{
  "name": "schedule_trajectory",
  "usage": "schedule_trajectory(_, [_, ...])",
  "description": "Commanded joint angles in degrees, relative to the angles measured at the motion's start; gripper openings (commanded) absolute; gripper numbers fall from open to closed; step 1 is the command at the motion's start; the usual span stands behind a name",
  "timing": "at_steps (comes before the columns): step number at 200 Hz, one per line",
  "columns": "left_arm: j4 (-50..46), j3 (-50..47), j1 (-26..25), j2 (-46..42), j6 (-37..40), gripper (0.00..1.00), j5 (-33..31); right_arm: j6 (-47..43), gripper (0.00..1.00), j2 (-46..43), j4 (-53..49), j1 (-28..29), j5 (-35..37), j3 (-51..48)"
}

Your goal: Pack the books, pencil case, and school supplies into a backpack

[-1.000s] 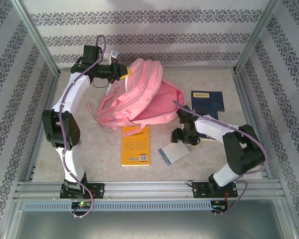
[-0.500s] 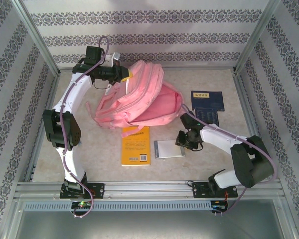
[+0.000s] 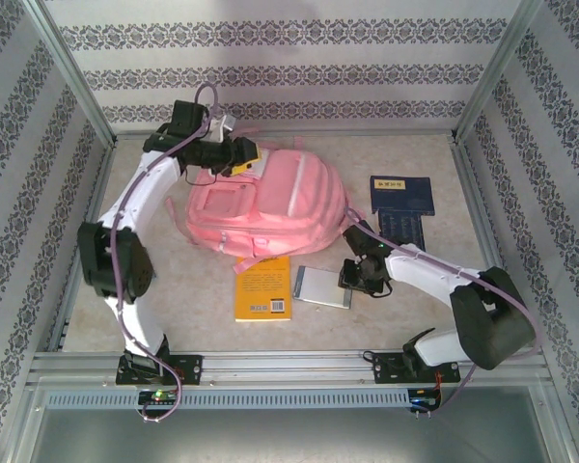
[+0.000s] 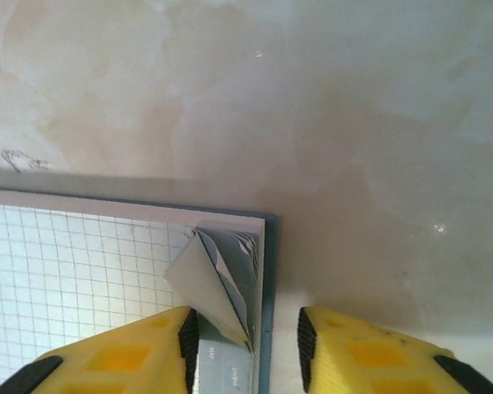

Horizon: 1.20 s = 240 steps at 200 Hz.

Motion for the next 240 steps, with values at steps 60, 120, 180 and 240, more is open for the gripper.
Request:
schedule_trajectory(60, [16.41,-34.64,-27.51,-14.15,-5.53,0.53,-13.16,1.29,0.46,-8.46,5.04,-1.87,-6.51,-6.48])
schedule_trajectory(120, [26.68,-37.02,-33.87,-0.97,-5.68,0.52,-15.53,5.78,0.5,-17.18,9.5,-5.28,-12.5,-13.44])
schedule_trajectory(180, [28.03,-38.24,-34.06,3.08,-4.15,0.48,-20.56,6.15,0.59,-19.95,10.95,-5.29,-16.15,-17.56])
schedule_trajectory(240, [28.35,-38.22,-34.41,5.63,-4.27,0.39,-19.67,12.25,0.5,-18.48,20.47,-5.37,-20.09,-20.98])
